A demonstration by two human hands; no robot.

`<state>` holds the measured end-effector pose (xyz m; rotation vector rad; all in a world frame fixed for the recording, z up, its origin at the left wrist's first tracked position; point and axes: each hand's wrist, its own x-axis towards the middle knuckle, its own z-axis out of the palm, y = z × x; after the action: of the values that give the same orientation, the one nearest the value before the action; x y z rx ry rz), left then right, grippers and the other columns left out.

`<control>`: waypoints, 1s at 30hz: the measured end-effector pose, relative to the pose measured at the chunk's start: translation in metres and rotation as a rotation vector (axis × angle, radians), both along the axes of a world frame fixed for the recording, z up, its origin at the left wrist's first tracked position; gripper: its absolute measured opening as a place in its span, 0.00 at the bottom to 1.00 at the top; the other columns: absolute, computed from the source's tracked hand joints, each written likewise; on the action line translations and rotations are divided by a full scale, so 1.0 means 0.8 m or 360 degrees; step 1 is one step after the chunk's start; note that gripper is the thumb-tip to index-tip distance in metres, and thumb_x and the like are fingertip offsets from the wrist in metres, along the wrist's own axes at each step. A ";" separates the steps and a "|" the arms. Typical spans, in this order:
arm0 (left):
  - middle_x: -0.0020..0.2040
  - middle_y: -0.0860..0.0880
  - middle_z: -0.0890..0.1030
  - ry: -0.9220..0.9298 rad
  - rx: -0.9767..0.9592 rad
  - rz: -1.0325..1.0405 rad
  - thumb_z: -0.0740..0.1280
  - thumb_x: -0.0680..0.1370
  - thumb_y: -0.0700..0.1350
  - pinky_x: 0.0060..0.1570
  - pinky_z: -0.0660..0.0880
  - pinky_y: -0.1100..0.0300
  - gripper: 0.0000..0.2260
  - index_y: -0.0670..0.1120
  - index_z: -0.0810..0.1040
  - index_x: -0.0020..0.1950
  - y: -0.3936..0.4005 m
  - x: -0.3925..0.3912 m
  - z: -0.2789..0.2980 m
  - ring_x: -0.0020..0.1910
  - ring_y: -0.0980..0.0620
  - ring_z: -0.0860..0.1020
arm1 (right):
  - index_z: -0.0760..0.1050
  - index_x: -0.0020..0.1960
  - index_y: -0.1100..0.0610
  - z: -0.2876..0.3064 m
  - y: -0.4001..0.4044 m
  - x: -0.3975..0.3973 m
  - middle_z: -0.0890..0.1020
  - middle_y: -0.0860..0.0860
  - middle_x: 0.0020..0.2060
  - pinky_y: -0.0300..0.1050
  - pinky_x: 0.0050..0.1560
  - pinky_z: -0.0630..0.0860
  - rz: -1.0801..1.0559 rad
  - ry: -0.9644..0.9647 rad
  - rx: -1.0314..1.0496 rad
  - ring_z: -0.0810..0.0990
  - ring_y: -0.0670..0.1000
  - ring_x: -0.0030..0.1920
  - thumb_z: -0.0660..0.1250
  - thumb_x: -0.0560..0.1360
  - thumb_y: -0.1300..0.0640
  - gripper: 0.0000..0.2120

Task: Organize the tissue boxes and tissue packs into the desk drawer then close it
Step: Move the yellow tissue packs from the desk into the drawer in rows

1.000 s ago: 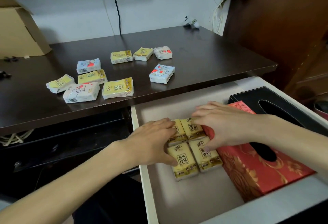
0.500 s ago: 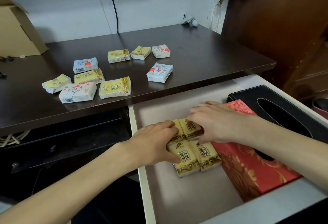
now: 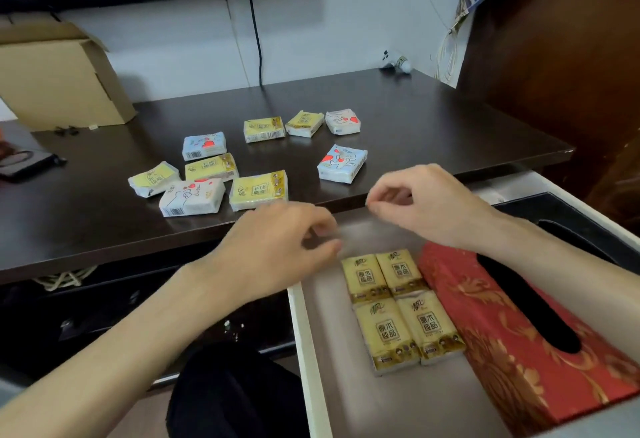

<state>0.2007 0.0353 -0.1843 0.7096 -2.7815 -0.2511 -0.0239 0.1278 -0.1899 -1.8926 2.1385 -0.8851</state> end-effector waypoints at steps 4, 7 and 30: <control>0.44 0.61 0.82 0.0138 -0.0014 0.0271 0.65 0.76 0.59 0.42 0.77 0.54 0.09 0.58 0.81 0.51 -0.039 0.039 0.037 0.46 0.62 0.79 | 0.86 0.43 0.49 0.022 -0.058 0.017 0.87 0.42 0.37 0.41 0.46 0.79 0.0068 -0.0210 -0.0114 0.84 0.41 0.41 0.73 0.76 0.54 0.04; 0.43 0.59 0.82 0.0156 -0.0050 0.0479 0.66 0.76 0.58 0.45 0.77 0.54 0.08 0.58 0.82 0.50 -0.074 0.075 0.048 0.45 0.59 0.80 | 0.85 0.50 0.47 0.030 -0.097 0.045 0.87 0.42 0.43 0.30 0.45 0.75 0.0233 -0.0268 -0.0051 0.83 0.38 0.46 0.73 0.77 0.53 0.04; 0.59 0.48 0.78 0.0076 0.0229 0.0893 0.73 0.72 0.49 0.47 0.69 0.57 0.08 0.52 0.80 0.50 -0.252 0.162 0.009 0.49 0.50 0.73 | 0.78 0.65 0.47 0.035 -0.288 0.138 0.81 0.47 0.63 0.41 0.49 0.74 0.0447 0.0302 0.0332 0.77 0.46 0.56 0.76 0.74 0.44 0.21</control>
<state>0.3304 -0.1663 -0.1774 1.4507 -2.4096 -0.3456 0.0867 -0.1023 -0.1620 -2.1647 1.9030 -0.4264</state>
